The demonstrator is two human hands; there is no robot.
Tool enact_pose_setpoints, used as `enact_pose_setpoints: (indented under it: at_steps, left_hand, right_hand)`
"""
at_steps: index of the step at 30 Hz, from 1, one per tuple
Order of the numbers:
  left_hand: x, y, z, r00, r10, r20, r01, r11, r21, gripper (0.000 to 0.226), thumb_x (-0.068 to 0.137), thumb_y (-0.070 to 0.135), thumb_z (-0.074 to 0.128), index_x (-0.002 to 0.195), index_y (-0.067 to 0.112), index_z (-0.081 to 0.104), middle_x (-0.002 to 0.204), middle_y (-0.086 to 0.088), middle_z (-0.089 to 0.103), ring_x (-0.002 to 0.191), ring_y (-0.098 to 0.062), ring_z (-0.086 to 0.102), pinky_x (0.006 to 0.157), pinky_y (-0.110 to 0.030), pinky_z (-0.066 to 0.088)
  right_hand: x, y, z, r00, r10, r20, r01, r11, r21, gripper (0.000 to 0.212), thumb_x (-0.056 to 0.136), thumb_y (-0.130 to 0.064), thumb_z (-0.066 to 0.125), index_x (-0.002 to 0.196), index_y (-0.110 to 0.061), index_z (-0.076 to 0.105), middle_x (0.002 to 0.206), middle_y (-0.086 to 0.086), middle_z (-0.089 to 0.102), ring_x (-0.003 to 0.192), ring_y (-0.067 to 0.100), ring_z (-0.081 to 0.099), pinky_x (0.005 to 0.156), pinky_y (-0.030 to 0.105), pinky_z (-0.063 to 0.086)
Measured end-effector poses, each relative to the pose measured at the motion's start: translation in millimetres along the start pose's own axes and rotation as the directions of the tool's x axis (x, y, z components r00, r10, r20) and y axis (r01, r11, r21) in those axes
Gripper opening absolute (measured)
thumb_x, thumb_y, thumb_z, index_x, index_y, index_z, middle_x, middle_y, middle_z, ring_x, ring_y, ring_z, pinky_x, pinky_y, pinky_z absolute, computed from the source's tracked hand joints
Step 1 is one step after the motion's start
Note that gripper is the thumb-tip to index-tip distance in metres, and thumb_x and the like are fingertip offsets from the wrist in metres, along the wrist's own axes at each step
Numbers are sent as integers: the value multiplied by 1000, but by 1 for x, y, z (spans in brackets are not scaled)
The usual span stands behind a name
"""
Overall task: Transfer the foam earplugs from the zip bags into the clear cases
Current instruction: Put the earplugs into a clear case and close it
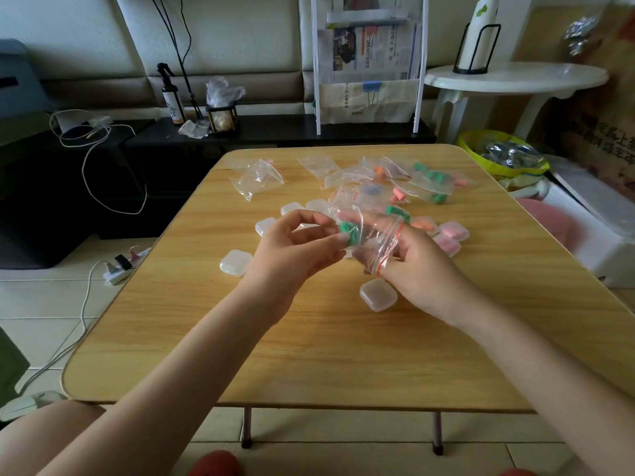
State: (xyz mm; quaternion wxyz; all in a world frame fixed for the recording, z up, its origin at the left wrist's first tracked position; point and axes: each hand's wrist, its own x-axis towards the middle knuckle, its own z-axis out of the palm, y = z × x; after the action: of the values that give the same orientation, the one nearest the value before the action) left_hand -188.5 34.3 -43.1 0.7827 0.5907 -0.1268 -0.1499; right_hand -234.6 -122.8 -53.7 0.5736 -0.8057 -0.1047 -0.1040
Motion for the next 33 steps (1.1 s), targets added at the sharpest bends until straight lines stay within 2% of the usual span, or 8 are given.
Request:
enact_pose_setpoints:
  at_steps: [3,6,8,13,21,25,28,33]
  left_hand:
    - [-1,1,0,1000,-13,-11,13,999,30,22,76,-4,70,85,11,55,73,-4,66,67,-11,64,62,-18,52]
    - [-1,2,-1,1000,-5,-7,5,999,47,24,78,-4,69,83,12,52,73,-5,64,66,-12,64,61,-19,52]
    - [0,2,-1,1000,-2,-5,2,999,43,25,80,-6,67,83,12,49,72,-5,63,65,-13,63,61,-20,53]
    - [-1,3,0,999,-33,-3,32,994,-101,29,86,-12,55,82,12,39,71,-6,63,64,-15,66,64,-28,58]
    - [5,4,-1,990,-140,10,136,935,-327,28,85,-10,55,73,11,43,82,-17,60,74,-23,64,69,-30,60]
    - [6,4,-2,978,-210,7,193,883,-427,24,83,-8,57,102,4,50,90,-19,63,67,-18,68,60,-25,58]
    - [5,3,-3,978,-206,11,196,911,-363,17,82,-5,60,88,7,51,80,-14,65,69,-18,64,66,-32,60]
    - [1,3,1,986,-167,18,165,947,-274,17,85,-1,61,80,9,49,72,-8,66,71,-18,63,71,-32,59]
  right_hand:
    - [-2,-2,1,999,4,41,-4,1000,-7,44,94,-14,57,121,-49,52,119,-23,61,104,-8,57,83,12,48]
    - [-3,-3,0,999,44,17,-45,999,29,38,100,-11,44,103,-48,52,71,-30,63,64,-13,55,60,4,41]
    - [-3,-4,0,999,44,15,-45,998,43,36,101,-11,41,100,-45,52,62,-24,61,54,-11,51,55,5,39]
    - [-1,2,0,998,35,-48,-34,999,36,43,100,-7,42,94,-46,58,74,-26,63,66,-3,60,55,13,43]
    - [2,3,0,986,-59,-154,67,997,49,32,85,1,64,87,-31,63,80,-26,66,77,-9,61,63,7,43]
    - [5,6,-1,985,-69,-158,72,997,8,23,84,-5,69,90,-27,66,87,-17,67,84,-1,62,71,14,44]
    - [4,6,0,979,-56,-196,61,998,17,32,83,-11,71,100,-38,65,95,-13,70,88,7,66,76,27,52]
    - [3,1,0,990,-84,-113,86,996,20,53,84,-9,69,127,-36,54,103,-17,69,85,1,66,73,19,54]
